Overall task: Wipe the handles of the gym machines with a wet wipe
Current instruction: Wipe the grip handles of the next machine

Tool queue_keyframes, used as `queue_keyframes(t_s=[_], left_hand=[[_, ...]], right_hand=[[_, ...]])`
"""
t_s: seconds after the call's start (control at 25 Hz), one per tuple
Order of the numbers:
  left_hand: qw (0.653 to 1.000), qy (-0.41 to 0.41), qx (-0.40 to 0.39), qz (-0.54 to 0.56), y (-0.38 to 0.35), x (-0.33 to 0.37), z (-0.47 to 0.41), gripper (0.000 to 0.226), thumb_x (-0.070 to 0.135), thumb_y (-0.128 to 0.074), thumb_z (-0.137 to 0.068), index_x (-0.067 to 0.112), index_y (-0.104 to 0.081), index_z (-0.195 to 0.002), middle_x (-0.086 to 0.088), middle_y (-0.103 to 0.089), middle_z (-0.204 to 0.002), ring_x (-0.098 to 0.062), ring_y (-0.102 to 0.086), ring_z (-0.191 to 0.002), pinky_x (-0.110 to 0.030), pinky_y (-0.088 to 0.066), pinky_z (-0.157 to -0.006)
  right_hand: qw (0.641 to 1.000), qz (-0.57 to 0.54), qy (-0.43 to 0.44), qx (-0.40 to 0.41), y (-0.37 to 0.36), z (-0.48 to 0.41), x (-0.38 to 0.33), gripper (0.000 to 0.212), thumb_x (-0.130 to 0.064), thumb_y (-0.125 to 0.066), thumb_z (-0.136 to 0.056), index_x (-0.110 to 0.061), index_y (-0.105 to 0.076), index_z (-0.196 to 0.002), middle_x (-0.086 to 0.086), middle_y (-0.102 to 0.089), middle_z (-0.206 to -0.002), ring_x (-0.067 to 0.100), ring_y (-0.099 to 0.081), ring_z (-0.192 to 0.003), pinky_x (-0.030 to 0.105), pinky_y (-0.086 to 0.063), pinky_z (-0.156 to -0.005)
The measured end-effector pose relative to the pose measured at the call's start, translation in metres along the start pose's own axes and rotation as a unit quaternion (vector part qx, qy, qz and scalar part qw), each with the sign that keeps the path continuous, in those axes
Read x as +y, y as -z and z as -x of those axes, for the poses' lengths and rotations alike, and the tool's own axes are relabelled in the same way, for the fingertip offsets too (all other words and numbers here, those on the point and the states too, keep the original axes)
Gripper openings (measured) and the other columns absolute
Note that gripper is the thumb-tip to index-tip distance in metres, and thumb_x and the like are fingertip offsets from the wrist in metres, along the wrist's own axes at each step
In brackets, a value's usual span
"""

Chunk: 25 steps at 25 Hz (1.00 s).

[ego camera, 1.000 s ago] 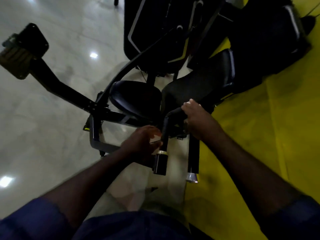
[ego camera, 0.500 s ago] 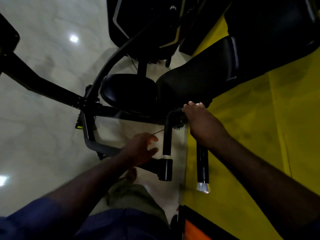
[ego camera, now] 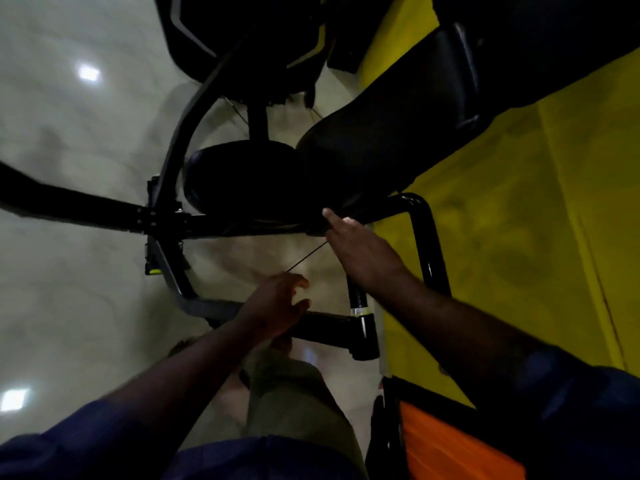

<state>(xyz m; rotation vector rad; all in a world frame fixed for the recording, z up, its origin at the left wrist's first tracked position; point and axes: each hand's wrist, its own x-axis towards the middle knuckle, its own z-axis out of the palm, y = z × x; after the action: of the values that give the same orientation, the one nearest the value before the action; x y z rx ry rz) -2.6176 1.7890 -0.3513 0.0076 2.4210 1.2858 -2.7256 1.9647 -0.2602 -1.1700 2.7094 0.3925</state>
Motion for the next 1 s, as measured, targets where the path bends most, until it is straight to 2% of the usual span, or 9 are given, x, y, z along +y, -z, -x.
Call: queue_keyframes(t_s=[0.08, 0.2, 0.44, 0.56, 0.64, 0.72, 0.8, 0.88, 1.0], left_hand=[[0.999, -0.024, -0.023, -0.009, -0.002, -0.007, -0.005, 0.044, 0.03, -0.072, -0.094, 0.016, -0.063, -0.136, -0.003, -0.064, -0.137, -0.019, -0.06, -0.123, -0.032, -0.049, -0.103], [0.993, -0.06, -0.099, -0.025, -0.005, -0.017, -0.007, 0.048, 0.032, -0.069, -0.096, 0.016, -0.059, -0.14, -0.004, -0.06, -0.143, -0.021, -0.055, -0.133, -0.033, -0.044, -0.112], [0.992, -0.097, -0.067, -0.039, 0.036, -0.014, -0.018, 0.039, 0.026, -0.068, -0.094, 0.02, -0.065, -0.132, -0.002, -0.065, -0.135, -0.017, -0.062, -0.125, -0.027, -0.048, -0.105], [0.988, -0.144, -0.032, -0.032, 0.064, 0.015, -0.047, 0.036, 0.021, -0.069, -0.097, 0.017, -0.065, -0.132, -0.003, -0.067, -0.131, -0.014, -0.065, -0.118, -0.025, -0.052, -0.095], [0.983, -0.179, -0.03, -0.04, 0.077, 0.041, -0.067, 0.035, 0.021, -0.067, -0.099, 0.015, -0.065, -0.133, -0.002, -0.069, -0.127, -0.012, -0.067, -0.113, -0.029, -0.057, -0.096], [0.979, -0.2, -0.021, -0.039, 0.085, 0.066, -0.083, 0.036, 0.018, -0.067, -0.098, 0.015, -0.065, -0.134, 0.002, -0.071, -0.123, -0.006, -0.067, -0.107, -0.014, -0.055, -0.09], [0.979, -0.198, -0.02, -0.05, 0.088, 0.089, -0.089, 0.04, 0.013, -0.066, -0.098, 0.015, -0.063, -0.138, 0.005, -0.068, -0.123, 0.002, -0.061, -0.106, 0.005, -0.042, -0.079], [0.978, -0.203, -0.036, -0.045, 0.084, 0.101, -0.09, 0.043, 0.006, -0.063, -0.098, 0.011, -0.06, -0.14, 0.007, -0.067, -0.123, 0.017, -0.058, -0.1, 0.008, -0.038, -0.078], [0.975, -0.214, -0.037, -0.04, 0.08, 0.116, -0.092, 0.047, 0.001, -0.061, -0.098, 0.009, -0.055, -0.144, 0.013, -0.061, -0.123, 0.023, -0.057, -0.099, 0.004, -0.042, -0.084]], right_hand=[[0.998, 0.025, -0.054, 0.027, 0.003, -0.008, 0.004, 0.037, -0.003, -0.054, -0.088, -0.006, -0.065, -0.123, 0.016, -0.049, -0.151, 0.03, -0.05, -0.136, 0.042, -0.048, -0.109], [0.978, -0.048, -0.181, 0.093, -0.014, -0.01, -0.013, 0.028, -0.001, -0.066, -0.08, -0.007, -0.069, -0.107, 0.013, -0.062, -0.121, 0.032, -0.058, -0.104, 0.042, -0.054, -0.083], [0.901, -0.213, -0.32, 0.2, -0.052, 0.074, -0.086, 0.05, 0.009, -0.057, -0.073, -0.007, -0.073, -0.117, 0.012, -0.068, -0.114, 0.032, -0.058, -0.105, 0.028, -0.044, -0.094], [0.848, -0.236, -0.388, 0.274, -0.05, 0.027, -0.067, 0.041, 0.008, -0.058, -0.075, -0.003, -0.075, -0.11, 0.016, -0.069, -0.105, 0.036, -0.062, -0.096, 0.039, -0.05, -0.086], [0.801, -0.286, -0.42, 0.315, -0.046, -0.006, -0.047, 0.028, 0.008, -0.067, -0.077, -0.005, -0.077, -0.099, 0.013, -0.07, -0.097, 0.03, -0.065, -0.089, 0.027, -0.051, -0.081], [0.796, -0.316, -0.409, 0.315, -0.046, 0.002, -0.044, 0.022, 0.005, -0.073, -0.08, -0.007, -0.078, -0.099, 0.01, -0.072, -0.098, 0.021, -0.067, -0.091, 0.009, -0.044, -0.086], [0.796, -0.306, -0.436, 0.287, -0.049, 0.044, -0.059, 0.026, 0.0, -0.067, -0.084, -0.006, -0.079, -0.106, 0.012, -0.076, -0.103, 0.026, -0.072, -0.095, 0.018, -0.048, -0.094], [0.771, -0.309, -0.501, 0.241, -0.05, 0.072, -0.076, 0.028, 0.0, -0.064, -0.085, -0.005, -0.08, -0.108, 0.015, -0.078, -0.106, 0.03, -0.075, -0.098, 0.025, -0.051, -0.095], [0.737, -0.363, -0.503, 0.268, -0.045, 0.035, -0.052, 0.021, -0.018, -0.07, -0.093, -0.008, -0.08, -0.108, 0.011, -0.079, -0.107, 0.023, -0.075, -0.098, 0.013, -0.042, -0.089]])
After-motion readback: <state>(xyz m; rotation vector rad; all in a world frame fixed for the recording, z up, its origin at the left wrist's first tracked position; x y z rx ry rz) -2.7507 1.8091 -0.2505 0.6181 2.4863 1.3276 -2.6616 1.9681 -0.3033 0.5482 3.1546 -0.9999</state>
